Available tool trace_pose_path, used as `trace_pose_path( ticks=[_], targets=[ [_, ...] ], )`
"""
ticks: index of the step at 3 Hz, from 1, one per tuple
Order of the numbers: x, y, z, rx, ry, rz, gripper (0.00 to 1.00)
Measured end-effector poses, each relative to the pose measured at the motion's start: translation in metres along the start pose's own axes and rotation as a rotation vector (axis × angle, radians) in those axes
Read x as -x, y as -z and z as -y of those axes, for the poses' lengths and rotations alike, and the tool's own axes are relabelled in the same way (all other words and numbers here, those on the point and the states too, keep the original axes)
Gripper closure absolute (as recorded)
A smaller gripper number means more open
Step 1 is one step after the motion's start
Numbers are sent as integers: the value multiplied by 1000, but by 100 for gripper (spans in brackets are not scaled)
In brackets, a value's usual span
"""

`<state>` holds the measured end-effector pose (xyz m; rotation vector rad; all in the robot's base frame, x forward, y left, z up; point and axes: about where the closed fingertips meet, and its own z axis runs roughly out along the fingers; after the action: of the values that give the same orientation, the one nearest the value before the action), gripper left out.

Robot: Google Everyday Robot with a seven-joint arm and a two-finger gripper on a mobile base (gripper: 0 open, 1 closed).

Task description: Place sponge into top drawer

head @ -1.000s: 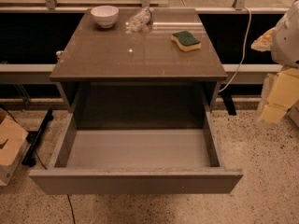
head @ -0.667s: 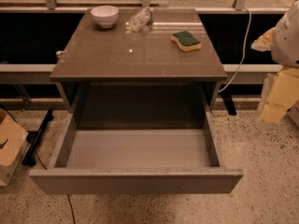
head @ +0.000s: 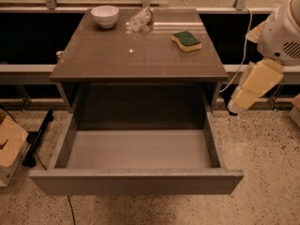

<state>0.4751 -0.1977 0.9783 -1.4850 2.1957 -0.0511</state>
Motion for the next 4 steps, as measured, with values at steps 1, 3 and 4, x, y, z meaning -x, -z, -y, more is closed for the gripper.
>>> trace_pose_path(
  ticks=[1,3,4],
  targets=[
    [22,-19,21,-29,-79,95,0],
    [46,-72,74,-20,-212,248,0],
    [46,-72,74,-20,-212,248,0]
  ],
)
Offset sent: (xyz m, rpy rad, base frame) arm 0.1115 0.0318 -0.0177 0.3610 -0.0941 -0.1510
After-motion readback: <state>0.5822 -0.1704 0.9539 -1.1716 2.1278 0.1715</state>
